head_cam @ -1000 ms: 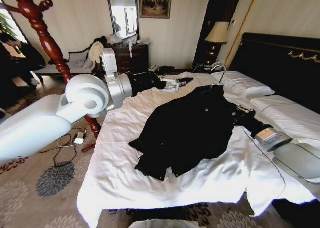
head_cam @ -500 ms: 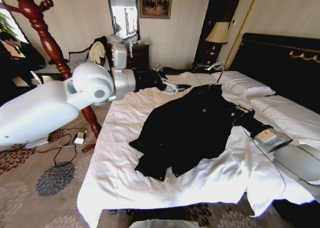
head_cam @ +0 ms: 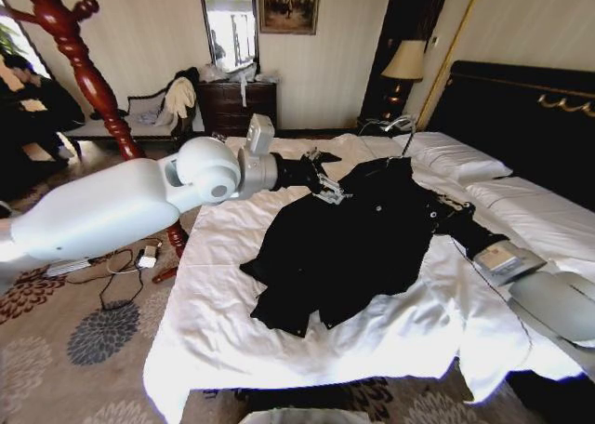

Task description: Pick up the clothes from the bed and hang them on the clothes hanger.

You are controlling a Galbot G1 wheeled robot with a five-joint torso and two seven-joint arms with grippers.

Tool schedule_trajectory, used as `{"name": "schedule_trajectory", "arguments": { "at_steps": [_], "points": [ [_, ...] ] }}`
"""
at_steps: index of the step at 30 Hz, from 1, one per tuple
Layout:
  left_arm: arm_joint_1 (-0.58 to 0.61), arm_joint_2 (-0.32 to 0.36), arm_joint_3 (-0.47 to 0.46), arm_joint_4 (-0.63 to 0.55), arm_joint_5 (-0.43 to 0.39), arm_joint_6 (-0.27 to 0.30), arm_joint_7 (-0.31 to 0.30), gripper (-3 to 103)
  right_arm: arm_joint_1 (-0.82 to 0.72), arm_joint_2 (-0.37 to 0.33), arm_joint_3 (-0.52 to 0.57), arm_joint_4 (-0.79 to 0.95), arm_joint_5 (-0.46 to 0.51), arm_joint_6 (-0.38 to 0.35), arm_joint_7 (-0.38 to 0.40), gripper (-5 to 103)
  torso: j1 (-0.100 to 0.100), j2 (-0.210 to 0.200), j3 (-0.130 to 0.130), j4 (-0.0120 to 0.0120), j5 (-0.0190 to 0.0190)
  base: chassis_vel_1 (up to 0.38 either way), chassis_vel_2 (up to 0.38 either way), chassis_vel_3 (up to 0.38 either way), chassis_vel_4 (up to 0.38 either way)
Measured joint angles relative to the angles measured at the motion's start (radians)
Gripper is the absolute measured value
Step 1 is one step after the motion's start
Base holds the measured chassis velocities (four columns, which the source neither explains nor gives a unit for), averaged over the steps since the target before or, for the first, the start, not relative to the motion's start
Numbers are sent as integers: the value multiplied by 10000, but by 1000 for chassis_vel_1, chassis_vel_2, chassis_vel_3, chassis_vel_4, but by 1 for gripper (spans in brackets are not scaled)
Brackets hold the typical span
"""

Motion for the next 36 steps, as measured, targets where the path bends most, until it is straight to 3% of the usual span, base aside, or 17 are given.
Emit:
{"name": "schedule_trajectory", "arguments": {
  "at_steps": [5, 8, 10, 17, 19, 23, 25, 28, 31, 36],
  "points": [
    [-25, -223, 215, 25, 40, 0, 8, 102, -21, 34, -25, 87, -68, 0, 0, 19, 0, 0, 0, -1, 0, 0, 0, 0, 0],
    [4, -338, 350, 134, 165, -61, 67, 93, -73, 79, -26, 143, -193, 38, 0, 19, 0, -1, 0, -1, 1, 0, 0, 0, 0],
    [7, -353, 368, 142, 171, -84, 76, 93, -78, 87, -33, 151, -213, 46, 0, 19, 0, -1, 0, -1, 0, 0, 0, 0, 0],
    [69, -513, 438, 224, -161, -260, -113, 60, -100, 141, -58, 220, -388, 216, -13, 19, -1, -1, 0, 0, 1, 0, 0, 0, 0],
    [86, -517, 439, 220, -338, -228, -168, 60, -123, 154, -58, 221, -448, 270, -13, 19, -1, 0, 0, -1, 0, 0, 0, 0, 0],
    [178, -494, 498, 76, -759, -186, -202, 39, -144, 266, -134, 268, -593, 400, -12, 19, -1, -1, 0, -1, 1, 0, 0, 0, 0],
    [195, -483, 505, 54, -781, -186, -207, 39, -143, 273, -136, 268, -610, 423, -12, 19, -1, 0, -1, -1, 1, 0, 0, 0, 0],
    [293, -453, 551, -49, -784, -203, -244, 23, -157, 282, -137, 237, -645, 553, 11, 19, -1, 0, 0, 0, 0, 0, 0, 0, 0],
    [370, -459, 529, -109, -811, -211, -284, 16, -153, 285, -139, 233, -651, 598, 41, 19, -2, -1, -1, -1, 0, 0, 0, 0, 0],
    [421, -473, 504, -121, -895, -224, -355, 16, -133, 285, -153, 241, -653, 616, 57, 19, -2, 0, 0, 0, 0, 0, 0, 0, 0]
  ]
}}
